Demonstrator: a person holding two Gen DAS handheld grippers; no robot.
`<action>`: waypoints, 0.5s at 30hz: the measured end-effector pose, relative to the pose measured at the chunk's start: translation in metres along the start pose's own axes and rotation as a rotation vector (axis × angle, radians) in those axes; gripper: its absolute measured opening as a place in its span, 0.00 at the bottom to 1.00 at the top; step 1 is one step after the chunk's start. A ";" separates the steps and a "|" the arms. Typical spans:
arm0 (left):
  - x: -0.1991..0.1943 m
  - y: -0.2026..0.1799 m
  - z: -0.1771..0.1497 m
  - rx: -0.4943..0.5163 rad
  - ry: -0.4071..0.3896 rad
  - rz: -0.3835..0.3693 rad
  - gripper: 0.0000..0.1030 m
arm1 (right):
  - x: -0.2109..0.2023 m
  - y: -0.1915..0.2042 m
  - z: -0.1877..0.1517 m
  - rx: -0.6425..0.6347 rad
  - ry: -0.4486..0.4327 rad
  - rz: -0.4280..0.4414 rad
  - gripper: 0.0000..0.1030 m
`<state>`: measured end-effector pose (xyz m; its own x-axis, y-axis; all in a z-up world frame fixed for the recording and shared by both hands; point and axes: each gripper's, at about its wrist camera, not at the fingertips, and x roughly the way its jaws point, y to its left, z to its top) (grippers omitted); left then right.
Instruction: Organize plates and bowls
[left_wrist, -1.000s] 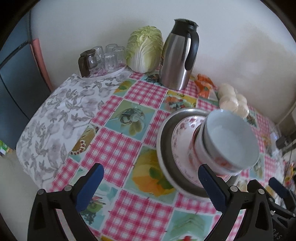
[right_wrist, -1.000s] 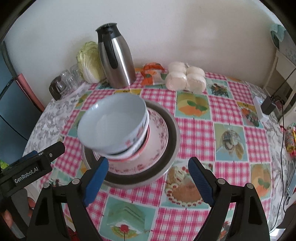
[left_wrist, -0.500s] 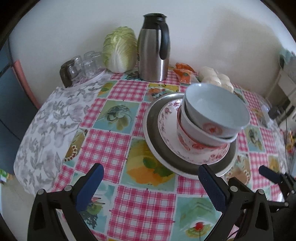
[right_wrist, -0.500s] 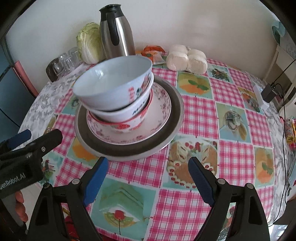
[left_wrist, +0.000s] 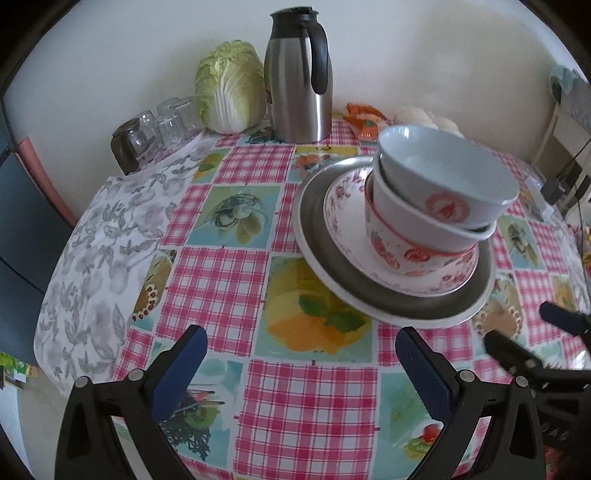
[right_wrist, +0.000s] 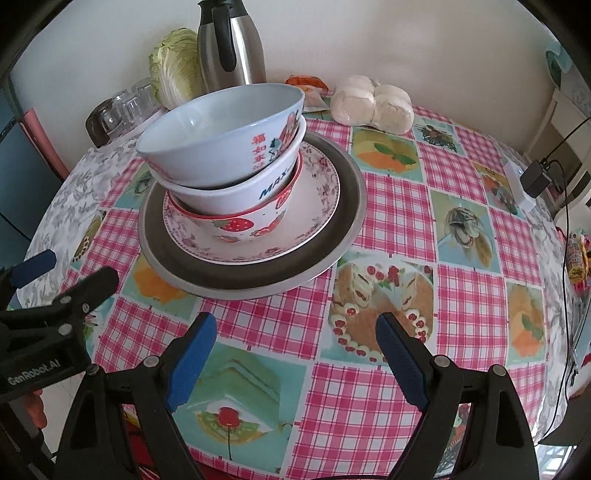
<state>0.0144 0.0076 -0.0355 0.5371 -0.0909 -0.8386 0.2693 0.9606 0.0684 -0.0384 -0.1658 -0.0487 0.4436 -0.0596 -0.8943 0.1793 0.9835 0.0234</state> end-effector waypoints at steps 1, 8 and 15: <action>0.002 0.000 -0.001 0.006 0.005 0.007 1.00 | 0.000 -0.001 0.000 0.002 0.000 -0.002 0.86; 0.011 0.000 -0.003 0.026 0.030 0.021 1.00 | 0.003 -0.005 0.000 0.012 0.011 -0.005 0.86; 0.015 0.001 -0.003 0.033 0.048 0.025 1.00 | 0.005 -0.007 0.001 0.021 0.020 -0.004 0.86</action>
<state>0.0204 0.0076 -0.0500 0.5050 -0.0537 -0.8614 0.2832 0.9531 0.1066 -0.0365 -0.1731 -0.0530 0.4255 -0.0600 -0.9030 0.1991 0.9796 0.0287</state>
